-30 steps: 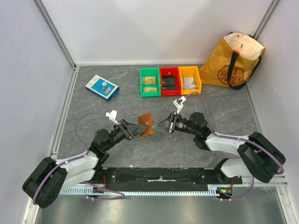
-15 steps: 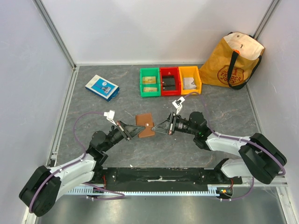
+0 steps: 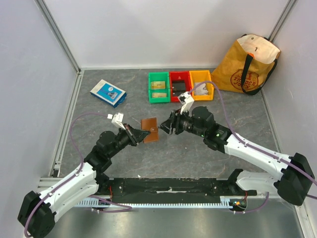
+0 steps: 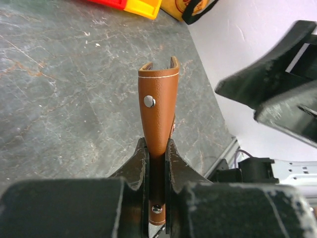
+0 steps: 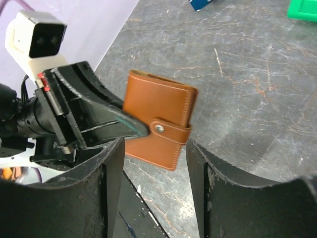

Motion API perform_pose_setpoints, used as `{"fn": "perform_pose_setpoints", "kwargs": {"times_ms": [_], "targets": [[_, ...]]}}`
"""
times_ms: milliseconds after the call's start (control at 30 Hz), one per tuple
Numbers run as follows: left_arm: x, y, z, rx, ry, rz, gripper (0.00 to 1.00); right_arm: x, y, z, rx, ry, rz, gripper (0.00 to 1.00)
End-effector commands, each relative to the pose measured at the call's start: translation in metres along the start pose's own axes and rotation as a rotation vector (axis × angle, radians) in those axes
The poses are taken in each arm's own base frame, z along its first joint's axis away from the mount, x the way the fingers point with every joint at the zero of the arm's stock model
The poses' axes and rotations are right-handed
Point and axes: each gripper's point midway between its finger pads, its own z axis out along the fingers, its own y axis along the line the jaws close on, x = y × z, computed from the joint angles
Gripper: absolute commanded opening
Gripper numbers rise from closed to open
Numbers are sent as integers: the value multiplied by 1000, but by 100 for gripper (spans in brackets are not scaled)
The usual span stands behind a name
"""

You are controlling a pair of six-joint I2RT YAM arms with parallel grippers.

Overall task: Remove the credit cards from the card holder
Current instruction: Open the card holder at the center of the board.

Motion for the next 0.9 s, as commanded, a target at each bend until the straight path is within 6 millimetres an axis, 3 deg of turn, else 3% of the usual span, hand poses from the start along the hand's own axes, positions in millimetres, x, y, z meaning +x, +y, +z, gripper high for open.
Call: {"fn": "perform_pose_setpoints", "kwargs": {"times_ms": [0,133,367,600,733,867], "targets": [[-13,3,1,-73,-20,127,2,8,-1,7,153,56,-140,58],[-13,-1,2,-72,-26,151,2,16,10,22,181,69,-121,55],[-14,-10,3,-40,-43,184,2,24,4,39,255,65,-69,50],[-13,-18,2,19,-64,200,2,34,12,61,193,64,20,50],[-13,-20,2,29,-66,210,2,38,17,67,167,71,56,50],[-17,-24,-1,54,-95,219,2,48,7,69,201,96,56,49]]}}
